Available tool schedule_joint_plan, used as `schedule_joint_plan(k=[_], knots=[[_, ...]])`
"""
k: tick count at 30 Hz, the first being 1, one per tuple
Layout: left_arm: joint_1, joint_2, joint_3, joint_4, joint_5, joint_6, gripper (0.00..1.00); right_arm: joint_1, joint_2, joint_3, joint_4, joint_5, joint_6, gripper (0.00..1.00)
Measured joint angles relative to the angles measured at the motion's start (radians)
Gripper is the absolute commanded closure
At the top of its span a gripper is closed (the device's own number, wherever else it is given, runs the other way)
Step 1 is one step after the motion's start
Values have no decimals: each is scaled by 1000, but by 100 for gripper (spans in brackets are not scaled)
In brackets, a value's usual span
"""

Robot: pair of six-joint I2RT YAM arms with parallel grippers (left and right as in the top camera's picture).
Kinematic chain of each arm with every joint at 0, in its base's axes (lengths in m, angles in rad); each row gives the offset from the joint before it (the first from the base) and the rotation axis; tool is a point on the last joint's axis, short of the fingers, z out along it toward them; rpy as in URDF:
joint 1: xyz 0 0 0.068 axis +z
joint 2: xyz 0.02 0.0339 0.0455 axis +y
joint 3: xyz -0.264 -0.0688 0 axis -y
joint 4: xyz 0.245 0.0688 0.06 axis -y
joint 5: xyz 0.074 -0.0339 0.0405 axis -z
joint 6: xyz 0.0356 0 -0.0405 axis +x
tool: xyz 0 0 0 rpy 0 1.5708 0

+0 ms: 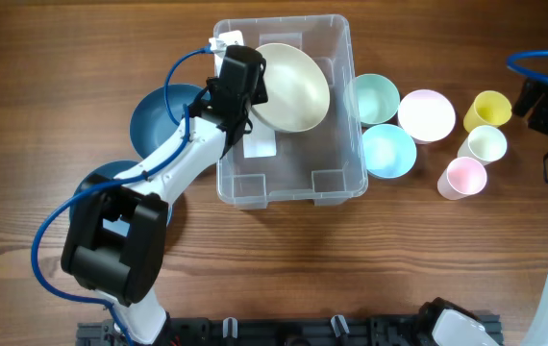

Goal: Pack container
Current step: 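Lift the cream bowl with the left gripper over the clear bin, then release the cream bowl into the bin and withdraw left gripper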

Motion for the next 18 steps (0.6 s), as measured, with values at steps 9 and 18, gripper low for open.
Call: schedule_joint_plan(k=[9,18], knots=[[3,-5,23,15,-6,56,56,0,0,0,0,0,0,0],[120,-215,116,-289,-6,71,43,0,0,0,0,0,0,0]])
